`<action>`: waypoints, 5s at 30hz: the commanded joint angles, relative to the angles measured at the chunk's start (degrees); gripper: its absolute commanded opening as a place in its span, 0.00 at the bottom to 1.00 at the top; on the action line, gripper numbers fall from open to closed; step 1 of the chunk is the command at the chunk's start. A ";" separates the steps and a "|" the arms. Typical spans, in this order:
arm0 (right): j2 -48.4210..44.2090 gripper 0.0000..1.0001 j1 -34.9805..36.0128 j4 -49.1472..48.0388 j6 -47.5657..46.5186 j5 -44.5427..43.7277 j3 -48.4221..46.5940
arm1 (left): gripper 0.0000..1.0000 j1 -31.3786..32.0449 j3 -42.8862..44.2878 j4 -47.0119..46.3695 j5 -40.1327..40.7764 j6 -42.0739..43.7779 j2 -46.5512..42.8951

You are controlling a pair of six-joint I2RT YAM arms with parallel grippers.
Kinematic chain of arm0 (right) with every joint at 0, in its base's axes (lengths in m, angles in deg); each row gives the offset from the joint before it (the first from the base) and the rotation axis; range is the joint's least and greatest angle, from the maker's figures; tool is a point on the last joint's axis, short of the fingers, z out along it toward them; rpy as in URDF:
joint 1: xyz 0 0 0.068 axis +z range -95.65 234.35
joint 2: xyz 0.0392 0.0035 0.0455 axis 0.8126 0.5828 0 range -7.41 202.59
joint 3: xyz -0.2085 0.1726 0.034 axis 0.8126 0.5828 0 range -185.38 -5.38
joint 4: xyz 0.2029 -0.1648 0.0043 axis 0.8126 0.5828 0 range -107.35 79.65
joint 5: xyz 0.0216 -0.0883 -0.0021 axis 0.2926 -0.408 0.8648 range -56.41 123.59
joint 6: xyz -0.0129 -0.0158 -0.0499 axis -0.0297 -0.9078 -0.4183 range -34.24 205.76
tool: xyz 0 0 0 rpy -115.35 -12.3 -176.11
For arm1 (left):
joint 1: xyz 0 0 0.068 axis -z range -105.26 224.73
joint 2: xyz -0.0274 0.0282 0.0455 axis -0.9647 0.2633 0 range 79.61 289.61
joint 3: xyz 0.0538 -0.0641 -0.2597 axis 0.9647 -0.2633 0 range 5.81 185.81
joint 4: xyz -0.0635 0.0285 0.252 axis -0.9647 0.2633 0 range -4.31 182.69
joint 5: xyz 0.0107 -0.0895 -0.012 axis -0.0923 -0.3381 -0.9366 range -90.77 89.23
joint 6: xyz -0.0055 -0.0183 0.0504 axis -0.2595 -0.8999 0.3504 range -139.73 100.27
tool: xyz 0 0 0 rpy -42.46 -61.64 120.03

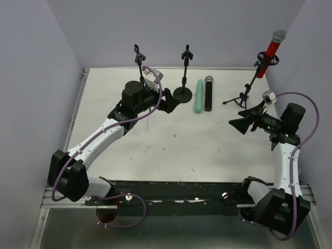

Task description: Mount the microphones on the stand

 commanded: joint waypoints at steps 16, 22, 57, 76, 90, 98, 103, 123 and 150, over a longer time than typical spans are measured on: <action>0.11 1.00 0.04 -0.60 0.73 3.38 0.09 | 0.91 1.31 21.75 -15.73 7.69 3.34 28.92; 0.02 0.99 0.04 -0.16 0.73 3.55 -0.26 | 0.86 1.22 29.67 -12.74 10.59 4.22 35.60; 1.25 1.00 0.04 1.25 0.46 4.43 -1.58 | 0.41 1.66 48.93 -14.14 22.56 -0.80 51.52; 0.81 1.00 0.04 1.86 -0.59 4.87 -1.32 | 0.00 1.84 14.41 -24.52 10.00 15.82 22.89; 1.51 1.00 0.04 1.86 -1.82 4.43 -0.79 | 0.00 9.66 -23.12 -31.35 0.59 15.56 -5.77; 2.39 1.00 0.04 1.78 -2.44 4.52 -0.35 | 0.00 9.66 -26.04 -28.73 -9.96 13.80 -10.71; 2.74 1.00 -0.05 1.86 -2.52 4.78 -0.26 | 0.00 9.75 -22.80 -24.43 -11.64 14.58 -10.18; 2.48 1.00 0.04 1.86 -2.35 5.75 -0.35 | 0.55 9.66 -19.89 -19.68 -8.92 10.46 -9.21; 11.52 0.99 20.06 18.12 -15.19 -22.97 -19.40 | 0.98 5.35 -14.60 30.69 17.00 16.96 -44.80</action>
